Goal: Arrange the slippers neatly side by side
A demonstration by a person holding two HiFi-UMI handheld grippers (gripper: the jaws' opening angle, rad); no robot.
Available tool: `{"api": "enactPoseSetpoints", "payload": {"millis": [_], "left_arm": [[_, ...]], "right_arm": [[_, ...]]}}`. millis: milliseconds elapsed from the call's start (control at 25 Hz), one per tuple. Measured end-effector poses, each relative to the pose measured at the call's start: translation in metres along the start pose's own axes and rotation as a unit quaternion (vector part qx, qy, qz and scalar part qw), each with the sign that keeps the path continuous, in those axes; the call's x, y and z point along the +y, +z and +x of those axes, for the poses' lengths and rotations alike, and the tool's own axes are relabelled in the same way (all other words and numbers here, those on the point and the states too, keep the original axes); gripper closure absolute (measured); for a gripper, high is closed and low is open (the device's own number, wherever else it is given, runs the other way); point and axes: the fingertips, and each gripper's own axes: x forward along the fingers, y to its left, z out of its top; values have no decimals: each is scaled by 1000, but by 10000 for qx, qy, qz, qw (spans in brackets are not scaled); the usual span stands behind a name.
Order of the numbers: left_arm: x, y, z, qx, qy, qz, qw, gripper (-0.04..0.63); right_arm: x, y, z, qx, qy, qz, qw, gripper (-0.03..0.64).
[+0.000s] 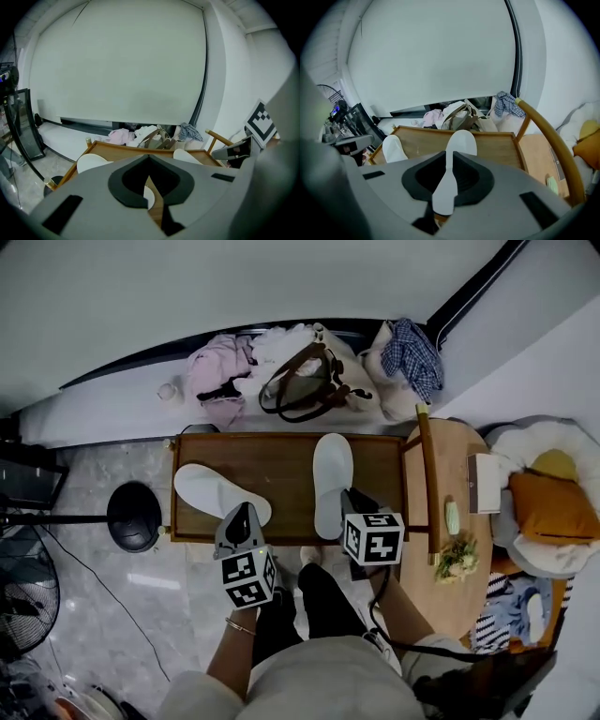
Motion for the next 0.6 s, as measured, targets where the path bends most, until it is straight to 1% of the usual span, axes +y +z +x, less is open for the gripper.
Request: {"api": "enactPoseSetpoints", "payload": {"millis": [160,280,440,600], "left_arm": [[12,4,-16,-92,150,-94,9998,588],[27,5,-29,-144,313,-177,9992,588],[56,-2,-47,-212,667,-408,9967,588],[83,-14,-65,-240,1054,-660,9919,588]], "right_arm": [[16,7,-9,-137,110,-40,9998,564],[34,13,-10,-160,262,-183,9994,565],[68,21,-3,-163,587,-513,9968,565],[103,25,8,-100,945,-857,9918,565]]}}
